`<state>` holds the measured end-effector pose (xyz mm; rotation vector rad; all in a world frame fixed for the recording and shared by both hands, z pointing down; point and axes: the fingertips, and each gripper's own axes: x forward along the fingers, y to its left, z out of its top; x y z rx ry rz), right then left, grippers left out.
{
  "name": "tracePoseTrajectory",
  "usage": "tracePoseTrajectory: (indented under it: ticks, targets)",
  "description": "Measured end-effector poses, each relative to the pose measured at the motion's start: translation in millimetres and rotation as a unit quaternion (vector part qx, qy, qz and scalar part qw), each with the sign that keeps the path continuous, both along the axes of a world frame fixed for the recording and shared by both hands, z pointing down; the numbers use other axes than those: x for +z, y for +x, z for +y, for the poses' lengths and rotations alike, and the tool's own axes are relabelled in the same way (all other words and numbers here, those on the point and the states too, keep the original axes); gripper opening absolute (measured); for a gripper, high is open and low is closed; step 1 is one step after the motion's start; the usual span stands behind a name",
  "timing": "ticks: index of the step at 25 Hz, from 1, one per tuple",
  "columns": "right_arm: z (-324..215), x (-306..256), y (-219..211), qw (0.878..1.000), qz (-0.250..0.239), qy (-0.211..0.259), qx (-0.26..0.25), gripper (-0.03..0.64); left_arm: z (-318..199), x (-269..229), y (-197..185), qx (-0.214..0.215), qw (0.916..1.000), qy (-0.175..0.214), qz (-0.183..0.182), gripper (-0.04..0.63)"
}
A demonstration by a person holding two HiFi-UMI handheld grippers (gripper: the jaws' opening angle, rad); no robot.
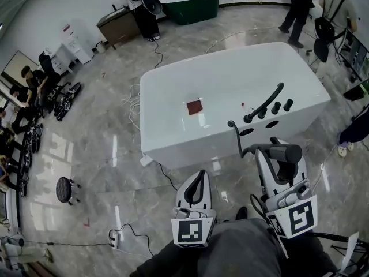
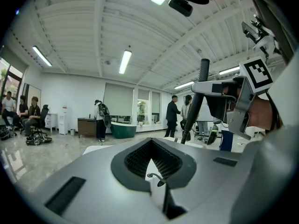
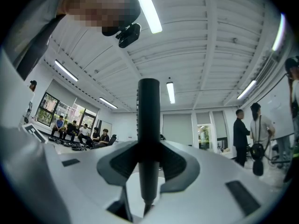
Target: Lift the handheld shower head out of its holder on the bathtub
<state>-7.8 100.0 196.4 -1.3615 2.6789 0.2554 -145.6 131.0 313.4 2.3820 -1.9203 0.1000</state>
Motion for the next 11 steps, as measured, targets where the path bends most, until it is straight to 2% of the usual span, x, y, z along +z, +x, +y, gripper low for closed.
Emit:
tracePoseTrajectory:
  ticks: [11]
  targets:
    - [-14.3, 7.9, -7.5, 1.000, 0.001, 0.002, -0.013, 0.140, -10.4, 7.0, -6.9, -0.010, 1.0000, 0.002, 0.000, 0.003]
